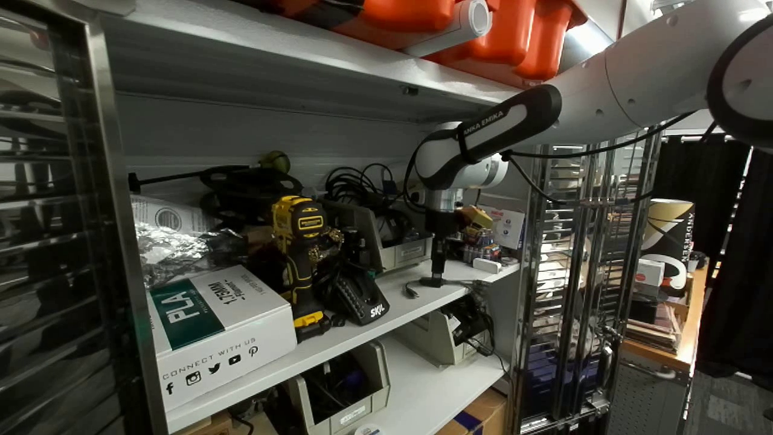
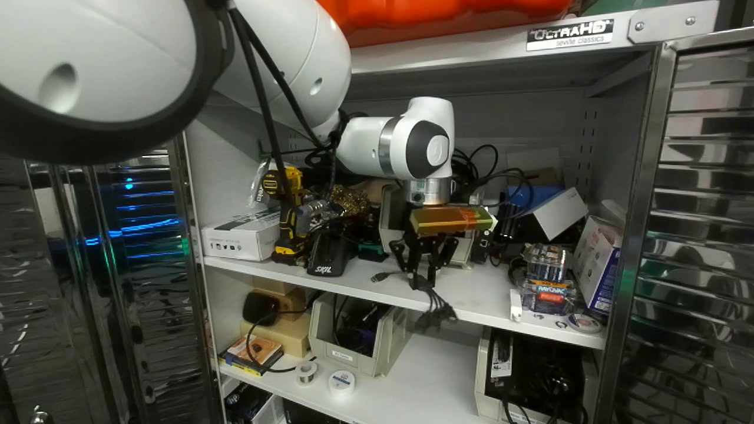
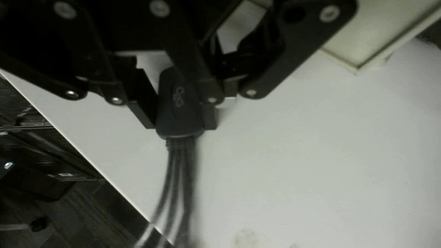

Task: Pack away the extension cable.

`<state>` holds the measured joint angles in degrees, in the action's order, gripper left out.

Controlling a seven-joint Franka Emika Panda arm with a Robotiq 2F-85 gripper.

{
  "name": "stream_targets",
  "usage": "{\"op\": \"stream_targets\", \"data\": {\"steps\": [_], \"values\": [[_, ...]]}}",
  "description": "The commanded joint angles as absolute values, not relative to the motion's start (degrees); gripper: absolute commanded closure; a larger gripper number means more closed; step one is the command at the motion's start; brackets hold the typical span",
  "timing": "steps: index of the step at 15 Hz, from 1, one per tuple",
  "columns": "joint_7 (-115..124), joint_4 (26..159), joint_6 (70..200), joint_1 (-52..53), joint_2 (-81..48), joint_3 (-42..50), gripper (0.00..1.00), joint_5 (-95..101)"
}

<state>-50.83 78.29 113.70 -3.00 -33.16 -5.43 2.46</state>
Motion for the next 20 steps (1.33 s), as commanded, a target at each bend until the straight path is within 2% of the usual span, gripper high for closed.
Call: {"op": "stream_targets", "data": {"steps": [1,2,10,20], "values": [[-51.2,76.7,111.6,-2.4,-33.9,-4.9,0.83,4.3],[-51.1,77.0,111.5,-2.3,-33.7,-4.9,0.8,4.5],[-46.1,88.1,116.6,-1.3,-24.0,-5.7,0.81,4.0],[-38.8,104.2,143.7,2.6,-12.2,-4.4,0.82,15.0]]}}
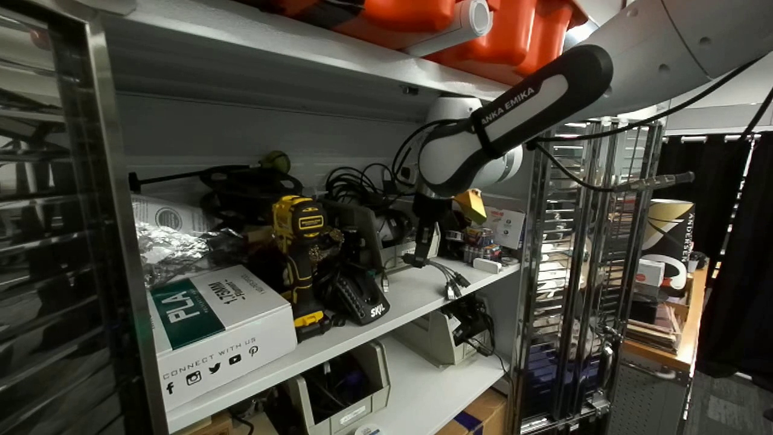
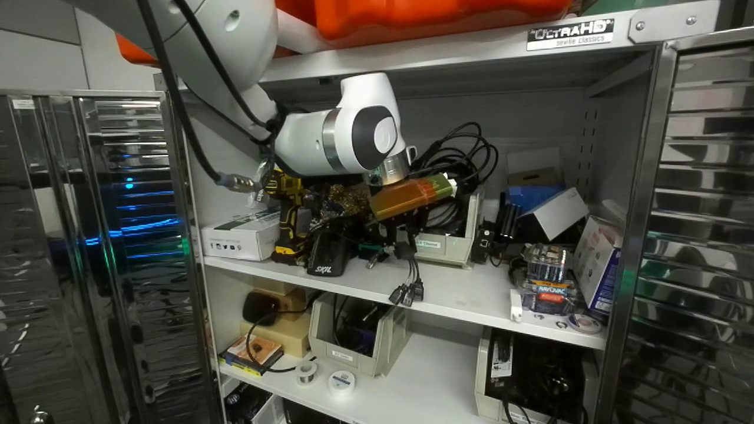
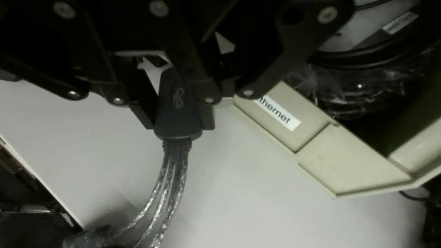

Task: Pack away the extension cable.

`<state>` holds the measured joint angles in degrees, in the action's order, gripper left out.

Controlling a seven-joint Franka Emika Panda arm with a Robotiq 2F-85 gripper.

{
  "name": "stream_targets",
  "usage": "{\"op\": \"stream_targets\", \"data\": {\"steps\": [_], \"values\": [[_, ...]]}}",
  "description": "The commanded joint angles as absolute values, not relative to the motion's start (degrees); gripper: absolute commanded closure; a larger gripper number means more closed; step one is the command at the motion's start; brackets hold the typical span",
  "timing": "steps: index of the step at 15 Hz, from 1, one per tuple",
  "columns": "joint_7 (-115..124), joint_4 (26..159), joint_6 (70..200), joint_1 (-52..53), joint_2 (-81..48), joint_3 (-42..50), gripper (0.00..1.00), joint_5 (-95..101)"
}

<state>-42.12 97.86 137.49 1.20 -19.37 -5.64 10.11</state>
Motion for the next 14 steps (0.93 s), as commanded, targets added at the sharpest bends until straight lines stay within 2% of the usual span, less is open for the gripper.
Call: {"op": "stream_targets", "data": {"steps": [1,8,14], "values": [[-37.9,106.3,146.1,2.7,-11.0,-4.2,0.81,16.8],[-21.6,126.8,166.3,2.0,5.6,-1.3,0.81,41.6],[6.0,124.8,173.5,-9.4,9.3,-4.4,0.83,69.8]]}}
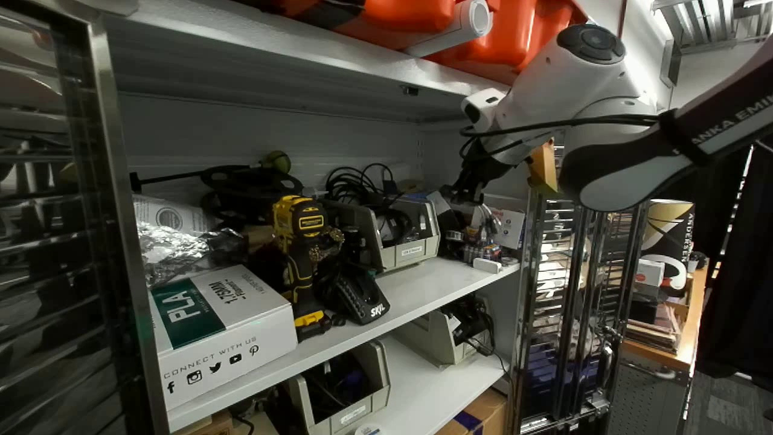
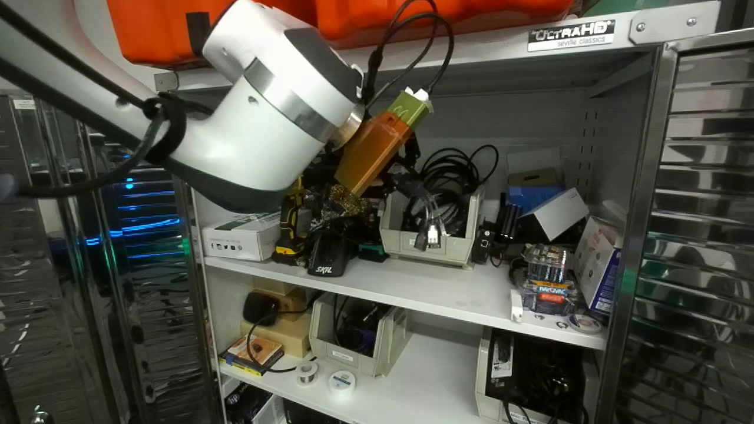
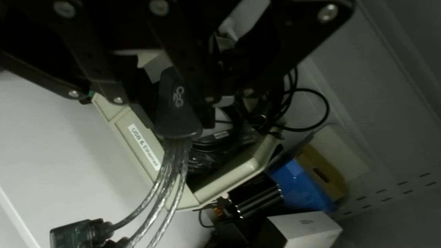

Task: Pack away the extension cable.

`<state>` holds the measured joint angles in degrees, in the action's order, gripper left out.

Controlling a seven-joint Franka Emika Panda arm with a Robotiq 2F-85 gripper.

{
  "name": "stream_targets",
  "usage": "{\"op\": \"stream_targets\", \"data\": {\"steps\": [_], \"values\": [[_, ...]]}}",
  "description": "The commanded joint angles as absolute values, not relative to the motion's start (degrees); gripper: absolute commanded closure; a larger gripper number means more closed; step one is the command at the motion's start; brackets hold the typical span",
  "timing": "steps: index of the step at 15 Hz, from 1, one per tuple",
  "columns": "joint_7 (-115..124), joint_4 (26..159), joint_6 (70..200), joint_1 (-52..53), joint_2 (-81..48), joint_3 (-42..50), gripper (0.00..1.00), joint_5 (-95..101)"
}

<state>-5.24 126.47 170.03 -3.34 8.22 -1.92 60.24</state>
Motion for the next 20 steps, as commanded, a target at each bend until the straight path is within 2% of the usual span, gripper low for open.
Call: {"op": "stream_targets", "data": {"steps": [1,5,20], "values": [[10.7,123.2,173.4,-11.4,8.7,-5.4,0.83,73.2],[28.4,118.0,171.5,-14.8,4.6,-8.2,0.83,84.5],[91.1,93.2,151.7,-6.1,-22.3,-15.2,0.83,118.9]]}}
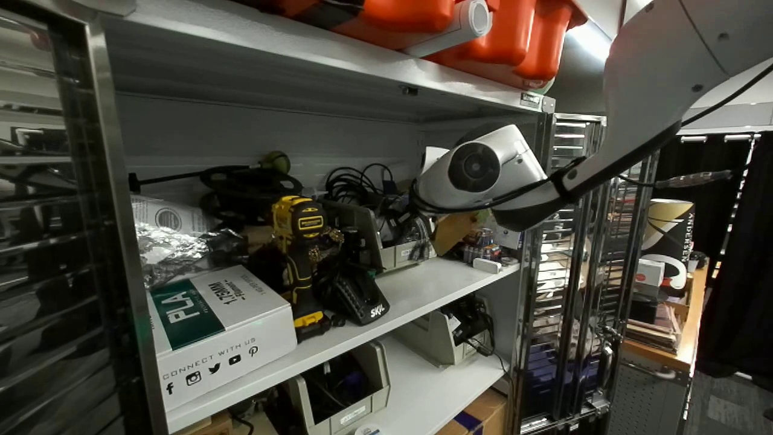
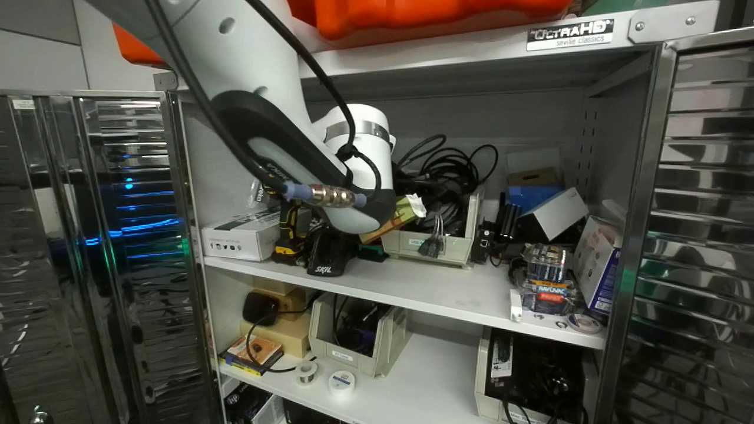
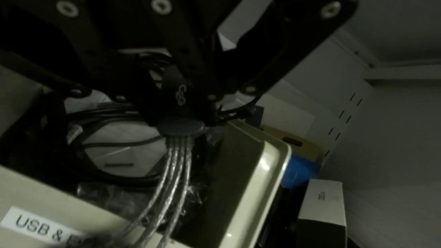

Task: Pack away the extension cable.

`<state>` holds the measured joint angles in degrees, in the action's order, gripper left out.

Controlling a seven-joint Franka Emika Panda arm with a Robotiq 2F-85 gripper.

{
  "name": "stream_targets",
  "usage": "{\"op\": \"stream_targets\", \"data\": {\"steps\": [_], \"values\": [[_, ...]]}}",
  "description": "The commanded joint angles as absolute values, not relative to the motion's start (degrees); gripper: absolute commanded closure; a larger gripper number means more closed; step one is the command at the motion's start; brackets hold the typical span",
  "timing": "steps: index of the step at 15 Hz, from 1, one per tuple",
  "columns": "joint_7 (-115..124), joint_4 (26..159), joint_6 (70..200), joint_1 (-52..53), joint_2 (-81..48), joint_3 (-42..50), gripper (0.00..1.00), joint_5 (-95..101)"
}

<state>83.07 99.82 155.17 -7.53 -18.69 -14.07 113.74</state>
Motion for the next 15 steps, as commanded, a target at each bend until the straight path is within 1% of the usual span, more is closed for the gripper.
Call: {"op": "stream_targets", "data": {"steps": [1,9,12,13,15], "values": [[93.2,92.3,150.6,-5.8,-22.6,-15.5,0.83,119.7],[102.1,88.5,145.3,-4.2,-24.6,-15.8,0.83,126.2],[97.0,89.0,144.7,-4.1,-27.1,-14.8,0.83,124.0],[96.0,88.7,145.2,-1.8,-27.9,-11.7,0.83,122.7],[90.8,88.7,145.2,-1.4,-29.5,-10.3,0.83,119.5]]}}
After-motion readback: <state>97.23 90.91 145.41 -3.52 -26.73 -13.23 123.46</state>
